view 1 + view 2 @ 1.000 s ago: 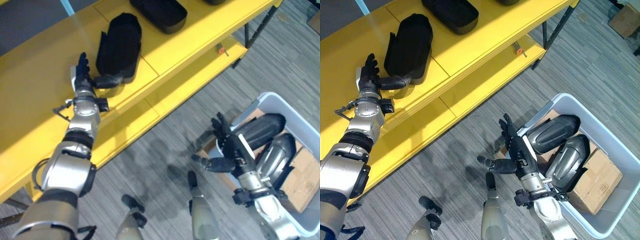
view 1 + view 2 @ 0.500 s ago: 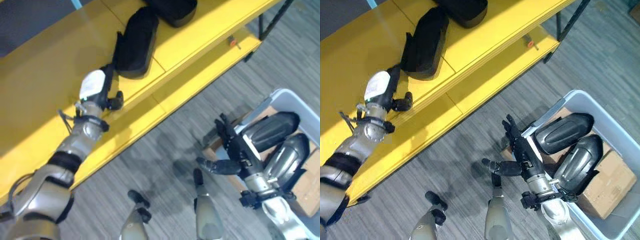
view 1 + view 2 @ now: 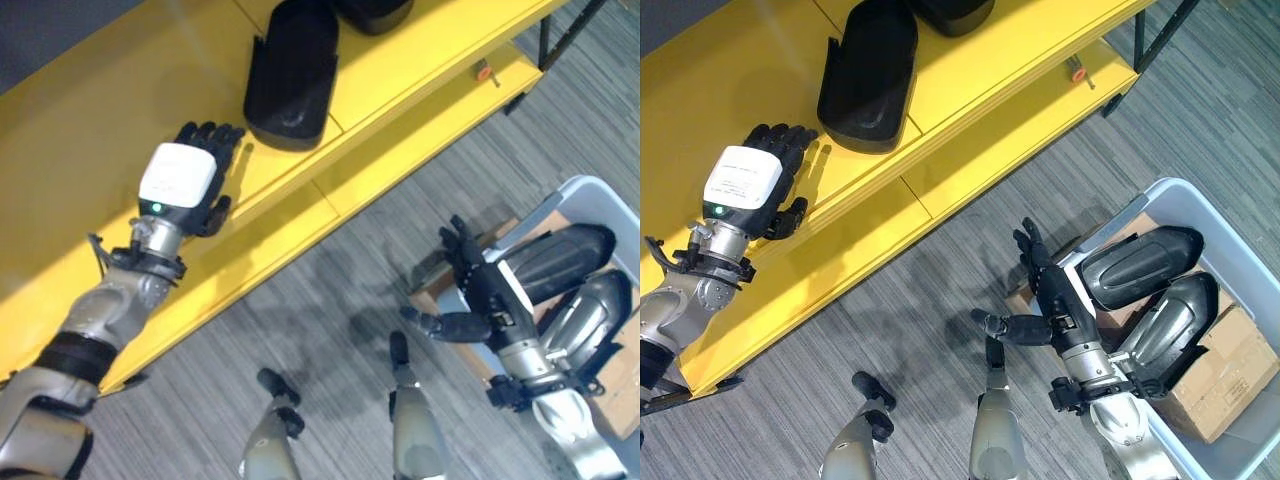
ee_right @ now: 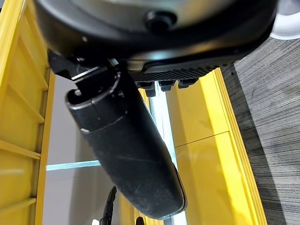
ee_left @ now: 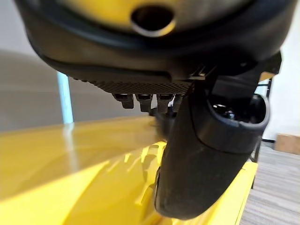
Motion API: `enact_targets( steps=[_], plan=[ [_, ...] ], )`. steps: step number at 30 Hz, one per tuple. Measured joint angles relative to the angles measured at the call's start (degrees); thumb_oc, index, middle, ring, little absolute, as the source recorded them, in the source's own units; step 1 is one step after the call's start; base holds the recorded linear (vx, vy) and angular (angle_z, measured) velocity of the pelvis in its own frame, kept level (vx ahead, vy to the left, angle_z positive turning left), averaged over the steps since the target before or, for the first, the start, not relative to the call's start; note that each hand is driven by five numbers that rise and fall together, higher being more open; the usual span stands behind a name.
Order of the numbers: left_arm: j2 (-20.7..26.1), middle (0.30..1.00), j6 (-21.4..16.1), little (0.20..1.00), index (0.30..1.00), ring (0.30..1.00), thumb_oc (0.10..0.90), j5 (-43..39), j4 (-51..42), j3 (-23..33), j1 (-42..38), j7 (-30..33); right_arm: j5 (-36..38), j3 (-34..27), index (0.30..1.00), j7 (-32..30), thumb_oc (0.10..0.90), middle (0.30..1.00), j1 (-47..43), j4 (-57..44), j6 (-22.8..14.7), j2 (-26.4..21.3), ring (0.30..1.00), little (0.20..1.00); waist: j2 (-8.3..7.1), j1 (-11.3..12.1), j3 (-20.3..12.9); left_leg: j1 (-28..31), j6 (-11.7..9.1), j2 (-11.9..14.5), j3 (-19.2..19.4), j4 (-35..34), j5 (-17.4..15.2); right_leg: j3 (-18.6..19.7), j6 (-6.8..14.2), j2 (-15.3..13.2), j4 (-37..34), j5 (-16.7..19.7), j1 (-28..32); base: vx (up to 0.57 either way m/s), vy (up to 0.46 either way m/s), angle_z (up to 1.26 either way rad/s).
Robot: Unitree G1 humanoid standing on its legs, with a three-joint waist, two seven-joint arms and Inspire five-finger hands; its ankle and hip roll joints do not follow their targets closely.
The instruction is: Move parts from the plastic box to the shelf.
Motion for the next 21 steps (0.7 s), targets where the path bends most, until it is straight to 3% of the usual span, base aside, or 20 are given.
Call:
enact_targets(
  steps=[5, 12, 21],
  plan=[
    [0.02, 1.0, 0.99, 1.0, 1.0, 1.0, 0.9, 1.99, -1.94, 0.82, 0.0, 0.04, -1.01, -1.38, 1.0, -0.01, 0.9, 1.0, -0.1, 0.0, 0.0, 0.02, 1.0, 1.0, 0.0, 0.02, 0.01, 0.02, 0.0, -0.02, 0.02, -0.08, 0.0, 0.02, 0.0, 0.04, -0.02, -0.01, 0.0, 0.0, 0.0, 0.0],
    [0.02, 1.0, 0.95, 1.0, 1.0, 1.0, 0.9, 2.43, -8.27, 7.63, 1.73, 1.36, -1.1, -2.01, 1.0, -0.02, 0.9, 1.0, -0.14, 0.0, 0.04, 0.05, 1.0, 1.0, -0.02, 0.05, 0.02, 0.41, 0.0, -0.02, 0.4, -0.22, 0.0, 0.41, 0.0, 0.11, 0.0, -0.02, 0.01, 0.0, -0.002, -0.01],
    [-0.89, 1.0, 0.96, 1.0, 1.0, 1.0, 0.9, 2.29, -6.32, 5.19, -1.29, 2.09, -1.77, -1.97, 1.0, 0.01, 0.9, 1.0, -0.46, -0.01, 0.12, 0.08, 1.0, 1.0, -0.02, -0.52, 0.02, 1.16, -0.06, -0.02, 0.79, -0.3, -0.01, 1.1, 0.0, 0.19, 0.08, -0.02, 0.31, 0.0, -0.002, -0.02]
  ],
)
